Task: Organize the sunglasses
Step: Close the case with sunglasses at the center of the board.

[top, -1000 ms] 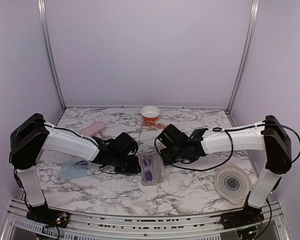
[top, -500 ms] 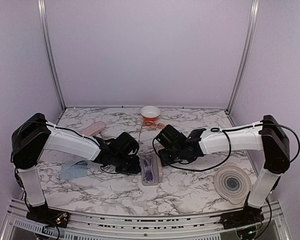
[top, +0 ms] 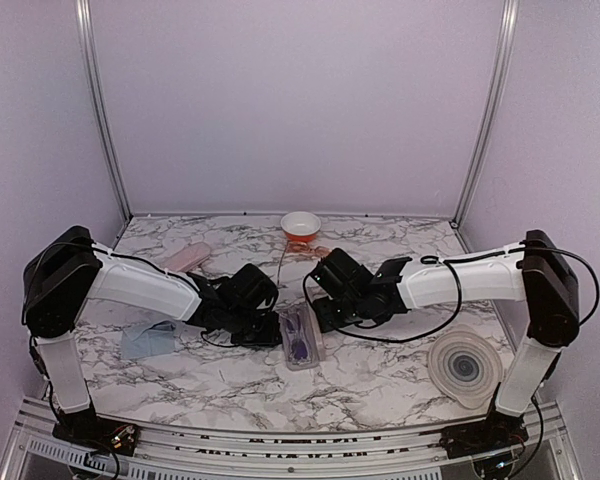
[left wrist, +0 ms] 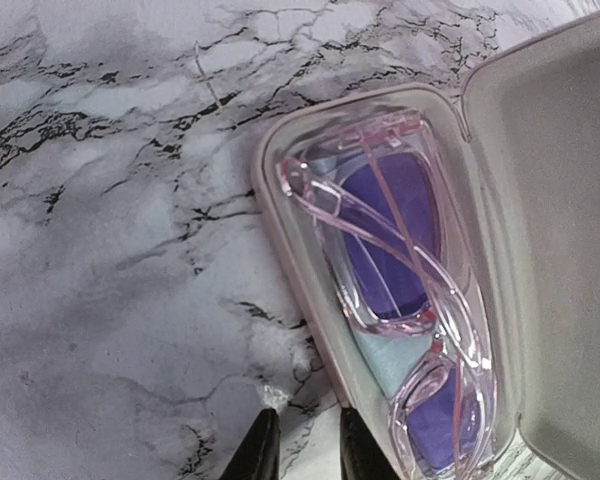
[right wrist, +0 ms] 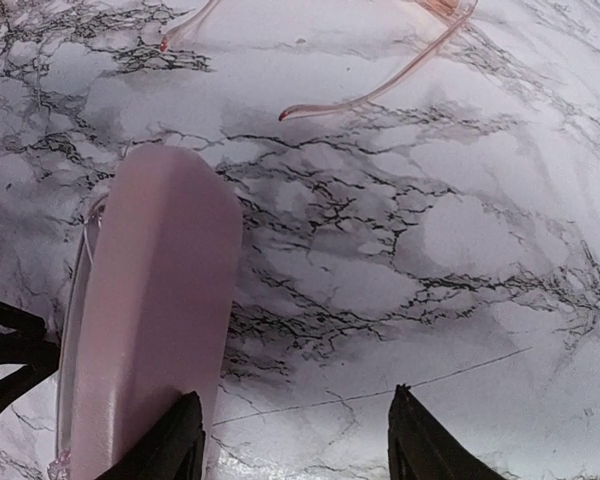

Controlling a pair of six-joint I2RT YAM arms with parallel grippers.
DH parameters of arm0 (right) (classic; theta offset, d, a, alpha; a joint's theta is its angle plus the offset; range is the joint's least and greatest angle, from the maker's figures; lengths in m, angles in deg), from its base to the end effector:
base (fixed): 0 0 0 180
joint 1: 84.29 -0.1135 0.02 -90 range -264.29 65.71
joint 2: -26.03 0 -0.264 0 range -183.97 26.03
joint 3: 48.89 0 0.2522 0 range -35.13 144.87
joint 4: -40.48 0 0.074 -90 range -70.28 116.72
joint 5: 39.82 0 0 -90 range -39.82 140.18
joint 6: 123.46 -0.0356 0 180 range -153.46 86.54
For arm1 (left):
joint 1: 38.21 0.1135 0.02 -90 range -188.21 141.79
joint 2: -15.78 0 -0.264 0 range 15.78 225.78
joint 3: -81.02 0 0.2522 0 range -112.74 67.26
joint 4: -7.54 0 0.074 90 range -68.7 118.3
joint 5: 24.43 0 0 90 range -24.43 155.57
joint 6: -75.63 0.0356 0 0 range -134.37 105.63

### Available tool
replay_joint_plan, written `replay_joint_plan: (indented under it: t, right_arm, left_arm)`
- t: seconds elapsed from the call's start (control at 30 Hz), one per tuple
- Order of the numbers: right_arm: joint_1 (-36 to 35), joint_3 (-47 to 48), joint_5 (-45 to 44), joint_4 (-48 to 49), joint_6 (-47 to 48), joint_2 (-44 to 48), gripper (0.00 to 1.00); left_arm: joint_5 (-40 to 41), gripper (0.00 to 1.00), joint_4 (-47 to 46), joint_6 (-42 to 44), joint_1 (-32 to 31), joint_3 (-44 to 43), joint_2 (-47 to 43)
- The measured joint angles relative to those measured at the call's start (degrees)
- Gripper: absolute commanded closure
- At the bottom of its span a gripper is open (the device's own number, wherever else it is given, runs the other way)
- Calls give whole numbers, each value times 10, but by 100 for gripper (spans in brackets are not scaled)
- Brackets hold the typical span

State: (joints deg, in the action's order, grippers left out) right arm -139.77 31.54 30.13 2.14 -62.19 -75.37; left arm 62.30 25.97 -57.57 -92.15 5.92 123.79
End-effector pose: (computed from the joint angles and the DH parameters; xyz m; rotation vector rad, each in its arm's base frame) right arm 0.2155 0.2918 0.1896 -0.4628 2.4734 0.1328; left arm 0.2231 -0.3098 0.1420 0.2732 2.6244 -0.7438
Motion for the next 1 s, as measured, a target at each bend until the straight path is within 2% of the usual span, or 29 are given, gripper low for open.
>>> replay_joint_plan:
  t: [1.0]
  right_arm:
    - [-6, 20, -5, -2, -3, -45, 39]
  left_arm:
    - [-7, 78, -4, 0, 1, 0, 2]
